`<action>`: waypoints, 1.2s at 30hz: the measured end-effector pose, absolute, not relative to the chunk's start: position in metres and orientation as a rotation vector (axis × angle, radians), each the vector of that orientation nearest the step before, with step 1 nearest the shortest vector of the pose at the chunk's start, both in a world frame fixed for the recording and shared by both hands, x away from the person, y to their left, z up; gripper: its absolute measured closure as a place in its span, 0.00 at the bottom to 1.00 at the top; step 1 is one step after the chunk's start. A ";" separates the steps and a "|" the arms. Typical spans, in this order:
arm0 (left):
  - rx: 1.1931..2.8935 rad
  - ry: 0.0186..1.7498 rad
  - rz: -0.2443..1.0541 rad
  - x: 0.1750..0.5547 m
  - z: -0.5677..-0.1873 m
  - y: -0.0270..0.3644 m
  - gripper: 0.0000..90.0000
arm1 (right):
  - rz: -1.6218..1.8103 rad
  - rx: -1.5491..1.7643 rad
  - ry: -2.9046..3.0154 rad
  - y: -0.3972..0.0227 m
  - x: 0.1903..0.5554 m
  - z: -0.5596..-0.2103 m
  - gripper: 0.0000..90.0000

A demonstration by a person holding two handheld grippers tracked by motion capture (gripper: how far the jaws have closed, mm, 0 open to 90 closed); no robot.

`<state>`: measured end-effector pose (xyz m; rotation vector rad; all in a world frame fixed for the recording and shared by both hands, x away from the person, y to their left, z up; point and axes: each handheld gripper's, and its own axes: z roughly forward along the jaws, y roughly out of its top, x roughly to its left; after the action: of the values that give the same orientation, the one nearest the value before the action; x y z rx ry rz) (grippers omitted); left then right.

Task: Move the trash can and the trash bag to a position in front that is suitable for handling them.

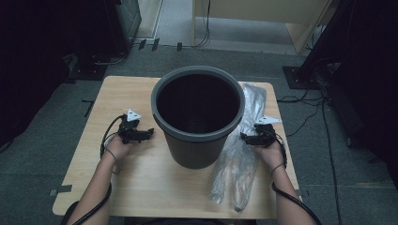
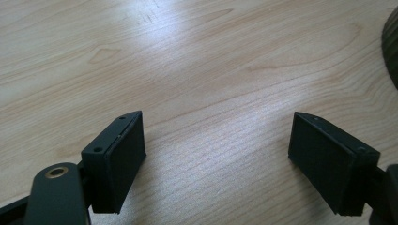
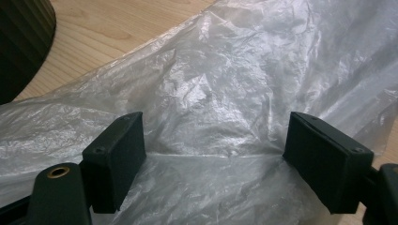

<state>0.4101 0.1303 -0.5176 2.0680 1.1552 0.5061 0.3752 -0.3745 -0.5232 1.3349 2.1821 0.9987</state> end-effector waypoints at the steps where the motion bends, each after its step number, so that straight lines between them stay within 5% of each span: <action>1: 2.065 1.165 0.510 0.410 -0.518 0.130 0.20 | 0.998 1.335 2.182 -0.374 0.375 -0.523 0.22; 36: 2.034 1.245 0.539 0.417 -0.517 0.126 0.19 | 0.996 1.323 2.205 -0.373 0.377 -0.524 0.16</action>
<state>0.4169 0.1260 -0.5168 2.0339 1.2448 0.5389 0.3766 -0.3734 -0.5235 1.3232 2.2047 0.9958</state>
